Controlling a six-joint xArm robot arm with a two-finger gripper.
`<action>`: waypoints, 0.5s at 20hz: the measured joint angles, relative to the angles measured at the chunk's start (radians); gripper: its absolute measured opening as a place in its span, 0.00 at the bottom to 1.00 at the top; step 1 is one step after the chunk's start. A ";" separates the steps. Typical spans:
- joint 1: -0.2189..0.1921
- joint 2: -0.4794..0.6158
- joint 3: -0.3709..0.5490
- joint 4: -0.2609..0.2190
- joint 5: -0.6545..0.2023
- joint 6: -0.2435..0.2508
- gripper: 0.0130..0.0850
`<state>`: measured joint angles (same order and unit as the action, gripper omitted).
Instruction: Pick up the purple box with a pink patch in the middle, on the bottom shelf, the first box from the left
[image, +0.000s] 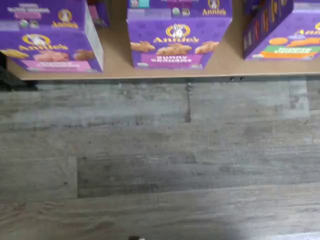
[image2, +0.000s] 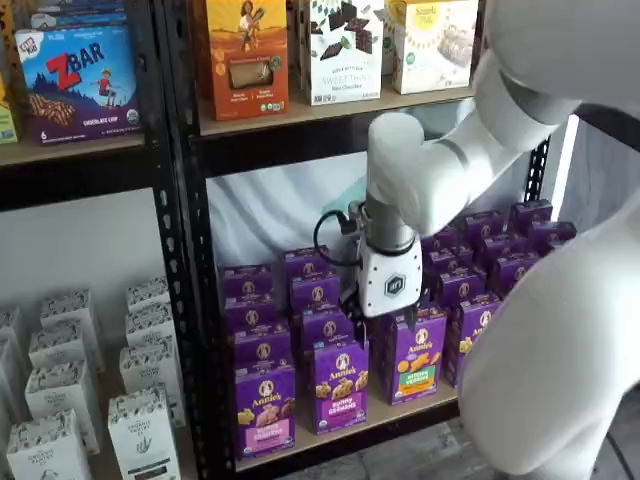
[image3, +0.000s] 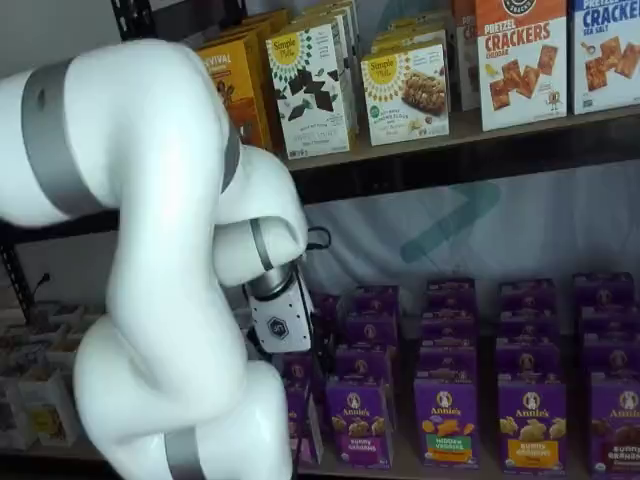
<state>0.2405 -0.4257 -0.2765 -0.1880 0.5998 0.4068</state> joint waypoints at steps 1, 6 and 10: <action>-0.003 0.032 -0.004 -0.009 -0.020 0.007 1.00; -0.025 0.185 -0.010 0.005 -0.160 -0.018 1.00; -0.035 0.306 -0.014 -0.012 -0.270 -0.005 1.00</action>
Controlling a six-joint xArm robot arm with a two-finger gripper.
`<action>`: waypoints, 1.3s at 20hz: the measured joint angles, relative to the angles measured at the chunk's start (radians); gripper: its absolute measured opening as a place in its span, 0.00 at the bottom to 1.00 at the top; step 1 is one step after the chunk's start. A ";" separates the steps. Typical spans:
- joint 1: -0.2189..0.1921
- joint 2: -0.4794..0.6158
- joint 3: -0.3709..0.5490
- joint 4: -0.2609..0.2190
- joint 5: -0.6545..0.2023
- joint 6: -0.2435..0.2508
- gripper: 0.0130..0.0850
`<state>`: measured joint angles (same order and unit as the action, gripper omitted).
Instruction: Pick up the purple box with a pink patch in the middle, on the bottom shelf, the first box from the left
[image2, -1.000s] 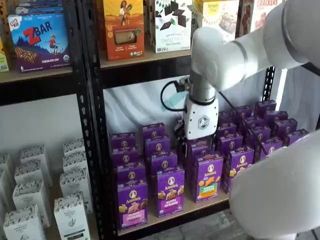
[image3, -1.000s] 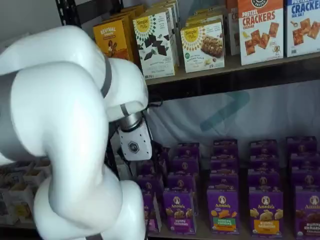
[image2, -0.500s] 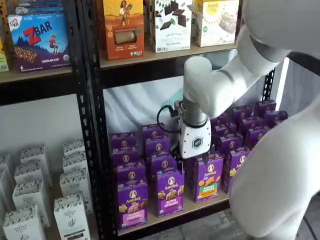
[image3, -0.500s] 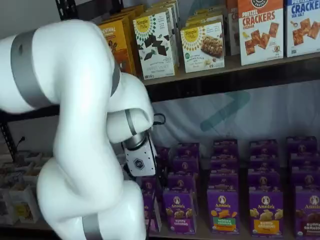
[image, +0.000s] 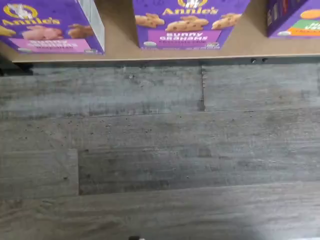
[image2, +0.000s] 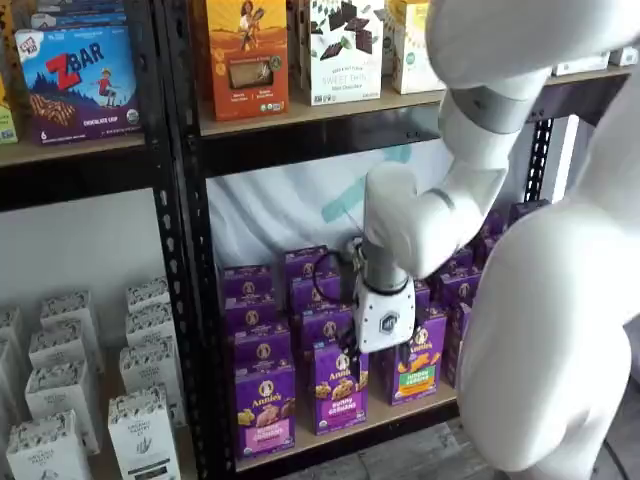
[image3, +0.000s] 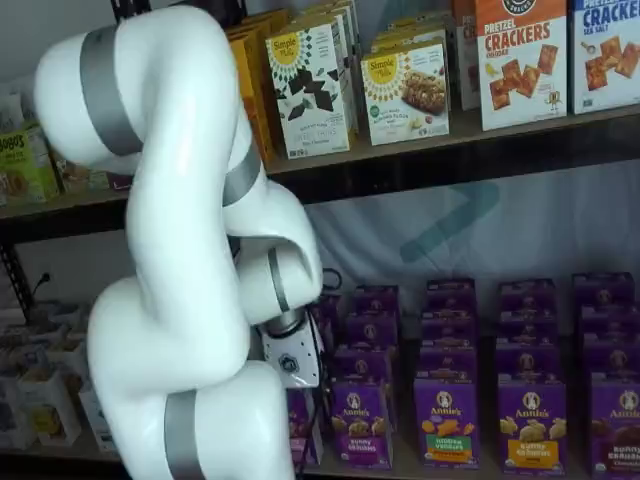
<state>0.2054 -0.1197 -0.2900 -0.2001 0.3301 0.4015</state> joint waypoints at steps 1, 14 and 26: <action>-0.004 0.032 -0.002 -0.021 -0.031 0.018 1.00; 0.004 0.295 -0.085 0.075 -0.209 -0.067 1.00; 0.004 0.512 -0.332 -0.010 -0.169 0.017 1.00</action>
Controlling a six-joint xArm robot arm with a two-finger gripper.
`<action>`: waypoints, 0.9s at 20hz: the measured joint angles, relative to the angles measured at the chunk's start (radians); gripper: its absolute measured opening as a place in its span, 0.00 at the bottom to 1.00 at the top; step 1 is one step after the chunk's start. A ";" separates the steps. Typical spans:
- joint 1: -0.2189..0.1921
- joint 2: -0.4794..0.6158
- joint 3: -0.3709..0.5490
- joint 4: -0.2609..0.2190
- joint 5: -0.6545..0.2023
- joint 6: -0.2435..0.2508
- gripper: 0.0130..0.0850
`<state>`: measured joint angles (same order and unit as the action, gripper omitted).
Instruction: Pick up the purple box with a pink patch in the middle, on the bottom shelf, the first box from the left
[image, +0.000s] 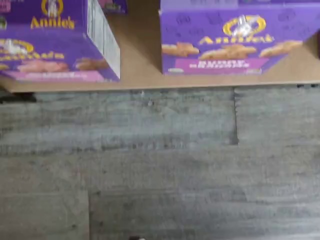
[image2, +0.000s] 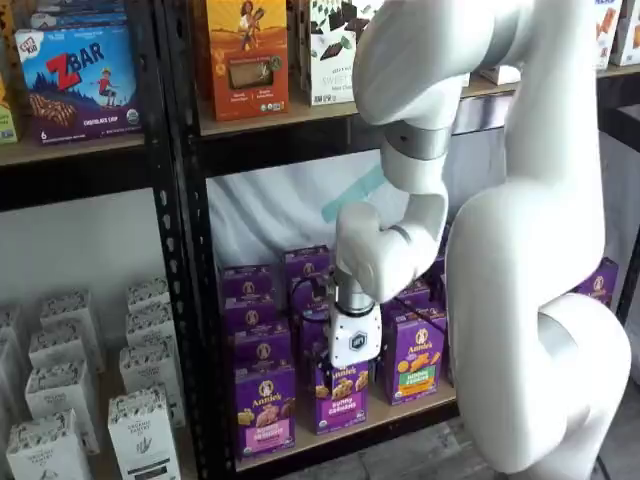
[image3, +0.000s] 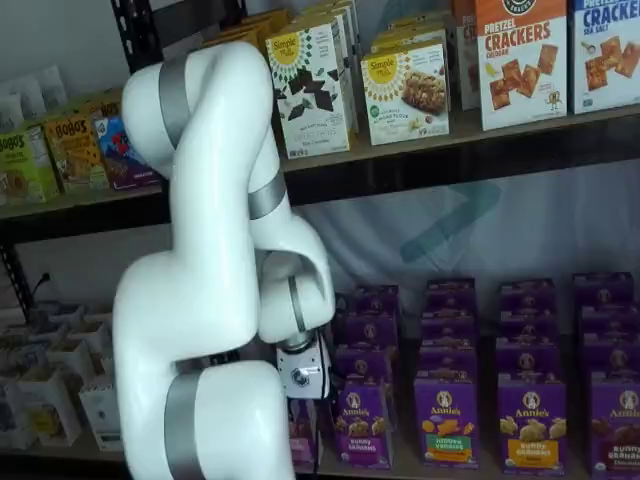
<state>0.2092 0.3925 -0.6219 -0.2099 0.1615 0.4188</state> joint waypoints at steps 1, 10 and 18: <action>0.003 0.021 -0.027 0.000 0.006 0.002 1.00; 0.022 0.165 -0.229 0.061 0.049 -0.039 1.00; 0.029 0.240 -0.359 0.095 0.085 -0.067 1.00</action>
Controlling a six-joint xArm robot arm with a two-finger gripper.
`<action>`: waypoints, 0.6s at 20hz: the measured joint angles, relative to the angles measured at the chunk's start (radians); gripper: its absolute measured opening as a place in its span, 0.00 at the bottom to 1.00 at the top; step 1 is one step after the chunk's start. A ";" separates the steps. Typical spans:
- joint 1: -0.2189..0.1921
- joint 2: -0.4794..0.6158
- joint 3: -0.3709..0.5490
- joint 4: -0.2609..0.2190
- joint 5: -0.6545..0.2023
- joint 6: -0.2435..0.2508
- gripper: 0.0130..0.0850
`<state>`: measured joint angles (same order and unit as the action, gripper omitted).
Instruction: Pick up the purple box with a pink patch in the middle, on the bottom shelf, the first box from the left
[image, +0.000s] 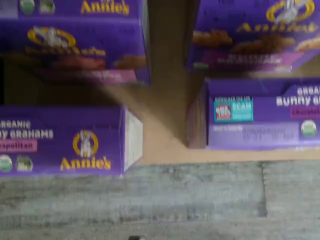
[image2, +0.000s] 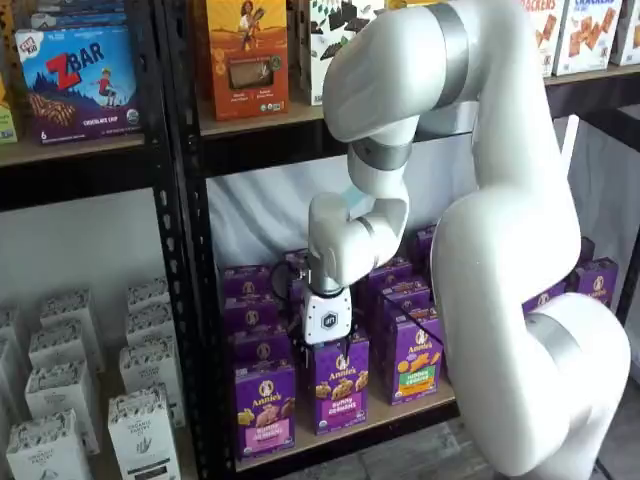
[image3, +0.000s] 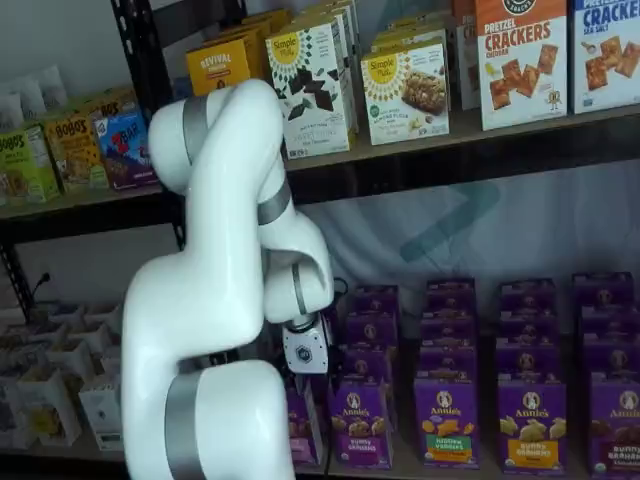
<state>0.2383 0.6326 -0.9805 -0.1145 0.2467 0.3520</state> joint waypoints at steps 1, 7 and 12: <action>0.000 0.007 -0.014 0.000 0.004 0.000 1.00; 0.014 0.040 -0.087 0.079 0.018 -0.063 1.00; 0.017 0.045 -0.118 0.108 0.041 -0.088 1.00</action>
<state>0.2554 0.6776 -1.0981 -0.0061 0.2872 0.2638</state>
